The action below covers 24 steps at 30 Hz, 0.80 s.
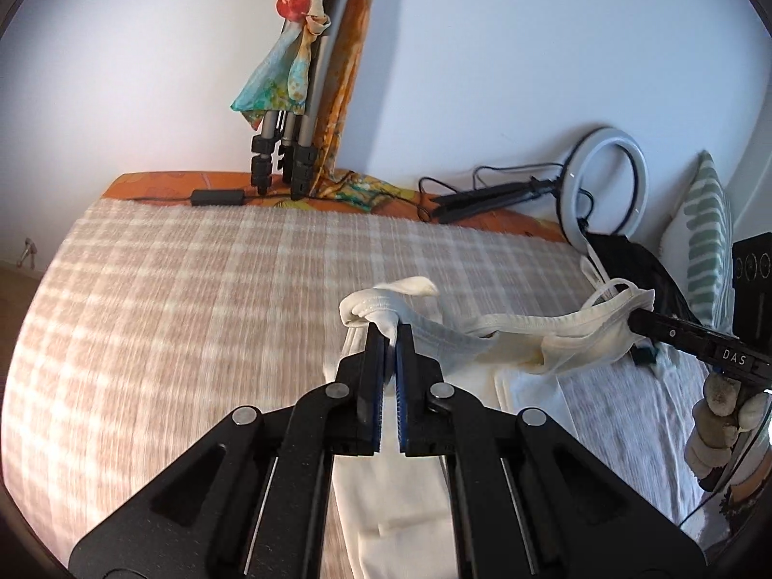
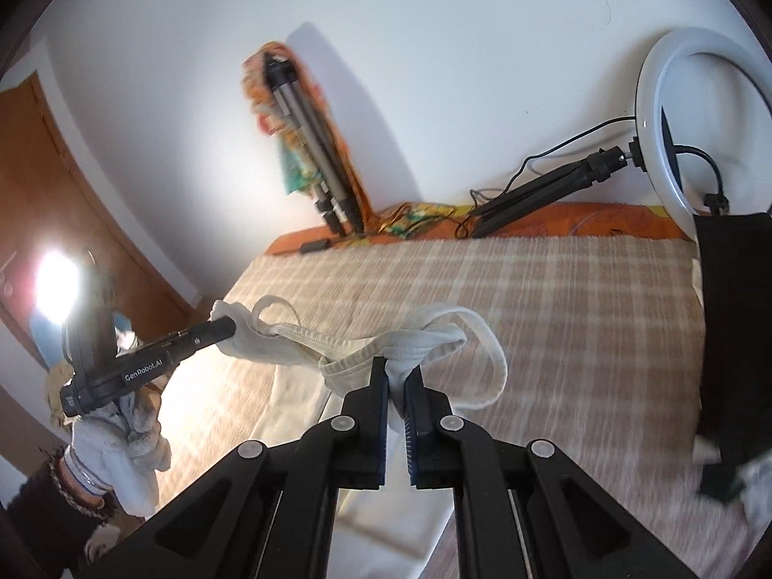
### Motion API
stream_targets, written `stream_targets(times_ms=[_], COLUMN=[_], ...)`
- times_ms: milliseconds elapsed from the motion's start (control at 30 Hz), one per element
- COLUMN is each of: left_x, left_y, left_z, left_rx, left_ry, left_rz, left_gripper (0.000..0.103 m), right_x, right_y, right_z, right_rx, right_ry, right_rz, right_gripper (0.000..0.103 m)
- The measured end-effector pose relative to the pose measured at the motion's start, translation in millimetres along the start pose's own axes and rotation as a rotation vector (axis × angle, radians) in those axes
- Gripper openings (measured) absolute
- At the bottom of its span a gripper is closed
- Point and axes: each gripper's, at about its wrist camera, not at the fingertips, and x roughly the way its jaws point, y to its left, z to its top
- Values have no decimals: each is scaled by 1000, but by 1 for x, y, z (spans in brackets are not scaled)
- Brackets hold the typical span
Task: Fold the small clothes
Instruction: 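Grasp the strap end with both grippers and fold it over onto the hem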
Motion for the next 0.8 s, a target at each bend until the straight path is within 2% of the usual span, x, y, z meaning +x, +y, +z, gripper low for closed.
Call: stream_targets(times_ms=[233, 567, 733, 800], left_x=[-40, -54, -62, -72], left_y=[-14, -15, -15, -12], left_z=[-52, -121, -146, -153], left_rx=[21, 67, 143, 168], left_ry=[24, 125, 206, 216], left_rz=[12, 33, 63, 87], left_gripper=[2, 2, 2, 2], right_x=[-29, -48, -56, -64], right_y=[25, 47, 46, 45], right_z=[-48, -120, -152, -162], right_rx=[-29, -119, -158, -152], right_ry=[19, 55, 123, 144], right_rz=[-36, -96, -127, -111], right_gripper=[3, 4, 15, 20])
